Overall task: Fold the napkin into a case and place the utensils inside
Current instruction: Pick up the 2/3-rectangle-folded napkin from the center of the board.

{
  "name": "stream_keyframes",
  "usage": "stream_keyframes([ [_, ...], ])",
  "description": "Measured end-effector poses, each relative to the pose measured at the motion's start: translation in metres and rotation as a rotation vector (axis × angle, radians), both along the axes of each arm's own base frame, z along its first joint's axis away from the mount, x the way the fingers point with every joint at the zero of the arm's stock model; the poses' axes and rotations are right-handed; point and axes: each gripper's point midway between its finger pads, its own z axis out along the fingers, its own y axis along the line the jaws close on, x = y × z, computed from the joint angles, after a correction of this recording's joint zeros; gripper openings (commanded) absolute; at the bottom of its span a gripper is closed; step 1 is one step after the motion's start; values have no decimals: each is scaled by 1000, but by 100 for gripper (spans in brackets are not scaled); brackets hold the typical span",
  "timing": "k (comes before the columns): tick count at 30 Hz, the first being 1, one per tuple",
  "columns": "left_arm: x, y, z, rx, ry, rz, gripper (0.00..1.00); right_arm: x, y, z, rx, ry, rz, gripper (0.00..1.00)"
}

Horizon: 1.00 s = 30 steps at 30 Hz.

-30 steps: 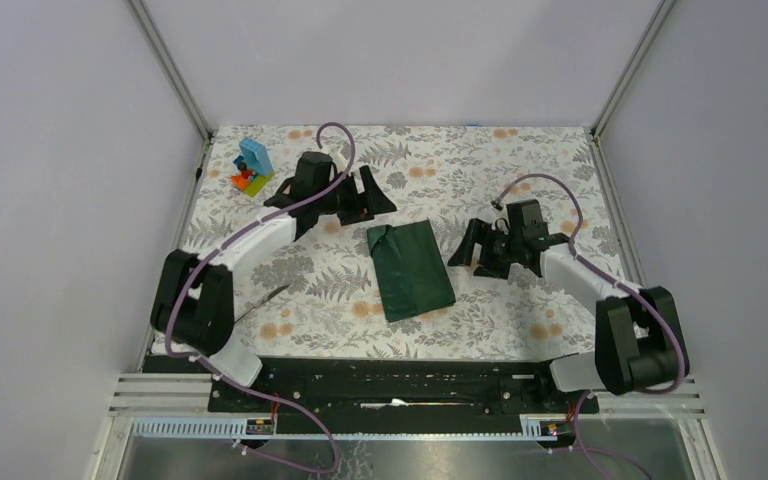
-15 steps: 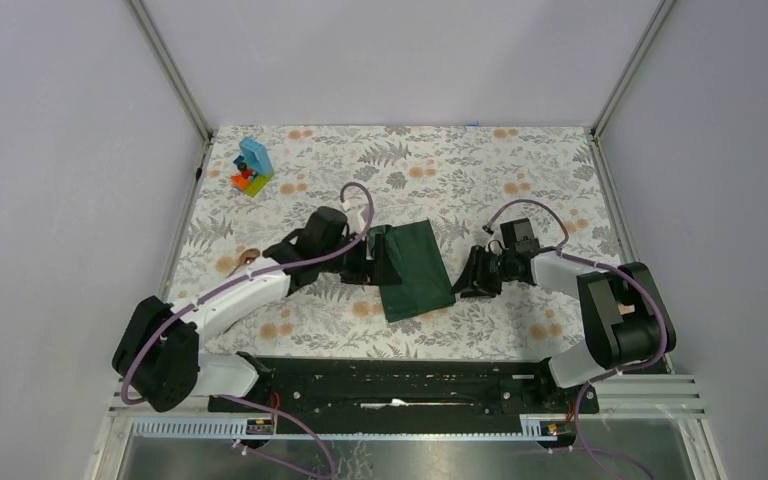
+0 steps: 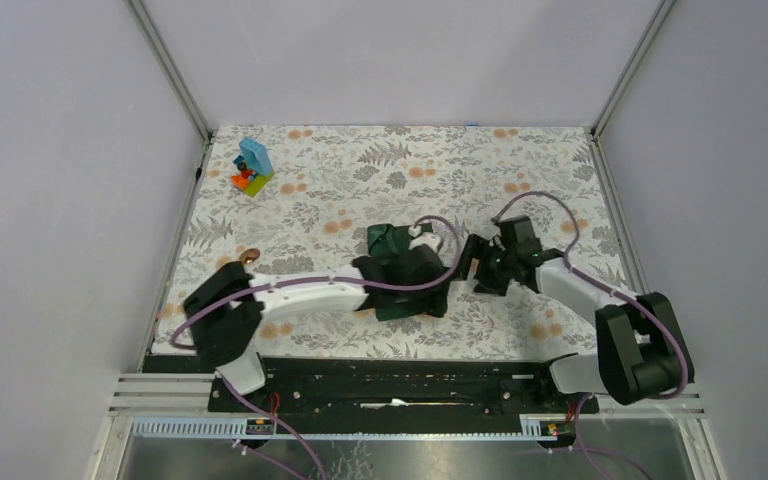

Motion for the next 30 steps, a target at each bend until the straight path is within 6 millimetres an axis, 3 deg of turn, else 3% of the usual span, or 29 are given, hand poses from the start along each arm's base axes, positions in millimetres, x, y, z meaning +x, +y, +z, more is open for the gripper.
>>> stream_keyframes([
  [2,4,-17,-2,54,-26,17,78,15,-26,3,-103,-31,-99,99],
  [5,10,-40,-6,139,-54,43,75,32,-74,5,-268,-58,-269,100],
  [8,16,-56,-16,221,-68,70,69,31,-113,-1,-401,-31,-410,100],
  [11,18,-60,-30,292,-62,87,63,24,-137,-6,-480,10,-491,100],
  [15,20,-51,-48,388,-53,100,57,21,-146,-8,-522,19,-517,100],
  [20,21,-46,-58,443,-44,105,54,20,-147,-6,-521,6,-514,100],
  [30,29,-44,-64,445,-19,118,29,18,-128,-7,-438,4,-418,100],
])
